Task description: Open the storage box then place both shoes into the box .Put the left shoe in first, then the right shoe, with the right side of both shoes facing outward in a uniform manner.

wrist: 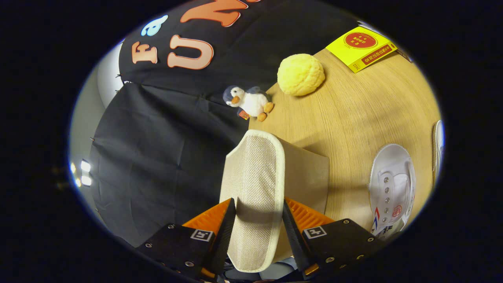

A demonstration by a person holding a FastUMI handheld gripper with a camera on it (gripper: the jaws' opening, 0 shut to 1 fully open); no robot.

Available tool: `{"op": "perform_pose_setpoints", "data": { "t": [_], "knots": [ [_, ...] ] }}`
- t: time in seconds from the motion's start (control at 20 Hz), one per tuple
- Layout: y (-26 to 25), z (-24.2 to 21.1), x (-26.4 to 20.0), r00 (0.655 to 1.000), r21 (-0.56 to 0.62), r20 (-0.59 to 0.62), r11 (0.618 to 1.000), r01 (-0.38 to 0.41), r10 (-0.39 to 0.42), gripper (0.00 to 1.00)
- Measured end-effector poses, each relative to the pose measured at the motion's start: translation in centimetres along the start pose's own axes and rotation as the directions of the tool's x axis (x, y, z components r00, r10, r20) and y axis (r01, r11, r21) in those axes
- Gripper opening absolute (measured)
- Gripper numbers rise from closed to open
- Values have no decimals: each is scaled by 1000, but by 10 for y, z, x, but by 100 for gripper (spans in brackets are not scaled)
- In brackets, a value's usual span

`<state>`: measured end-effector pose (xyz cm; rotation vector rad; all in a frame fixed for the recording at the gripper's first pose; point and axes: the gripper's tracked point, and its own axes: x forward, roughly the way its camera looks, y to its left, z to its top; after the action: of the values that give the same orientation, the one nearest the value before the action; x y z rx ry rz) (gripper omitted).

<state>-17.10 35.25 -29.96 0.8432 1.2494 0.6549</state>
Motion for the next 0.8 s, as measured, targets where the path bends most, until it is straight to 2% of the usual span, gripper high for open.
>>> {"op": "perform_pose_setpoints", "data": {
  "t": [0.1, 0.25, 0.4, 0.5, 0.65, 0.8],
  "knots": [
    [18, 5, -10, 999, -21, 24, 1000, -23, 23, 58],
    [57, 12, -18, 997, -96, 50, 994, -57, 62, 50],
    [95, 25, -20, 993, -158, 82, 985, -66, 80, 31],
    [123, 30, -15, 989, -186, 88, 977, -100, 118, 24],
    [157, 27, 3, 985, -229, 85, 965, -127, 150, 19],
    [187, 18, 27, 981, -232, 67, 959, -161, 181, 20]
  ]
}}
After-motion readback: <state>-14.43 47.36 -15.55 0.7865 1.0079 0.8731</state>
